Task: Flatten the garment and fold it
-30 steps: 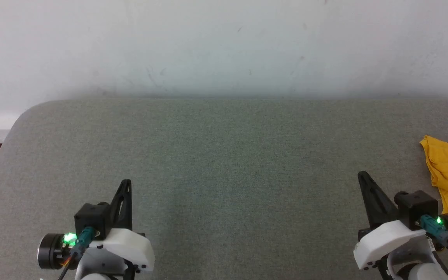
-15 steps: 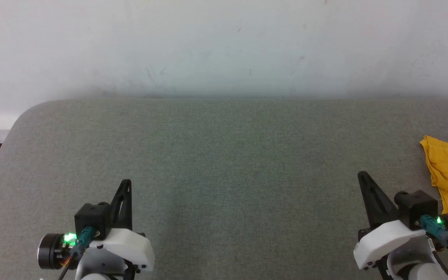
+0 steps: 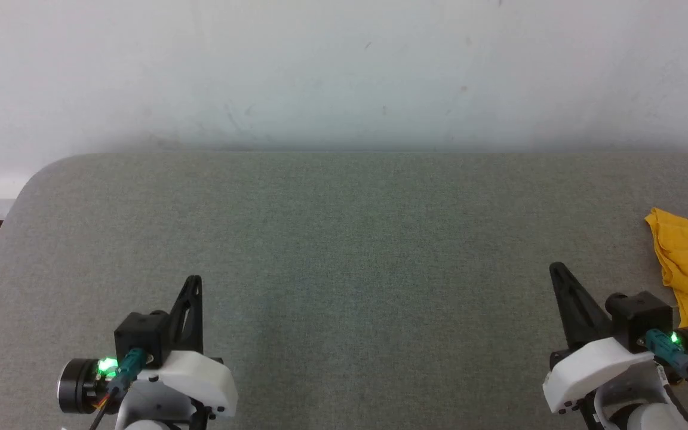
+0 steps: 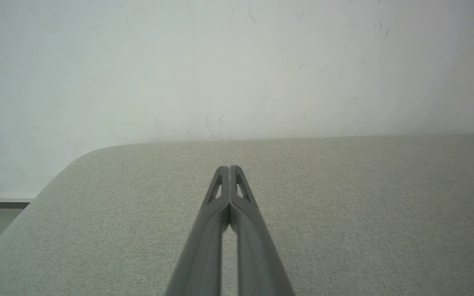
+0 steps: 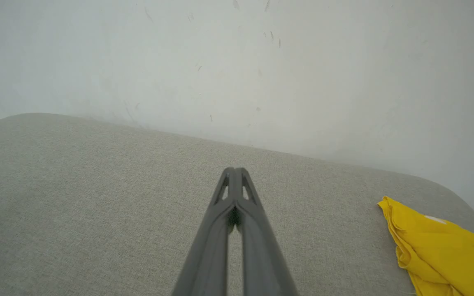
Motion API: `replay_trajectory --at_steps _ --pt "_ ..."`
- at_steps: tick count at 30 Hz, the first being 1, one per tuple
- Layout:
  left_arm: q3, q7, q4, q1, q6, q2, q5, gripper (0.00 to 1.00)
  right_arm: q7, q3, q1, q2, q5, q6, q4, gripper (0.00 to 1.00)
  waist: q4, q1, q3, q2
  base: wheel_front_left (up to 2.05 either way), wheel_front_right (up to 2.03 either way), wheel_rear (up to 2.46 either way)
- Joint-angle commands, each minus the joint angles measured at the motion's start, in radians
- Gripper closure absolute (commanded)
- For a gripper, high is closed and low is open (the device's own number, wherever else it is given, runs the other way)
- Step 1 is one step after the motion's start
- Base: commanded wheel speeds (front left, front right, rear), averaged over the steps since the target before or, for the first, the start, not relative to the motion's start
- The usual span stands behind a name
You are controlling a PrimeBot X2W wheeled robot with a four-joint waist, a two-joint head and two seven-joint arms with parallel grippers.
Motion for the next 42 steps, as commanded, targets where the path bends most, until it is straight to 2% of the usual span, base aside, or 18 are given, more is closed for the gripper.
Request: replay_trajectory --at_steps 1,42 --pt "0.004 0.000 0.002 -0.012 -0.002 -0.004 0.006 1.00 0.000 0.000 -0.012 0.003 -0.008 -0.002 -0.005 1.00 0.000 0.0000 0.000 0.0000 0.00 0.00 0.00" --pt "0.004 0.000 0.002 -0.012 -0.002 -0.004 0.006 1.00 0.000 0.000 -0.012 0.003 -0.008 -0.002 -0.005 1.00 0.000 0.0000 0.000 0.0000 0.00 0.00 0.00"
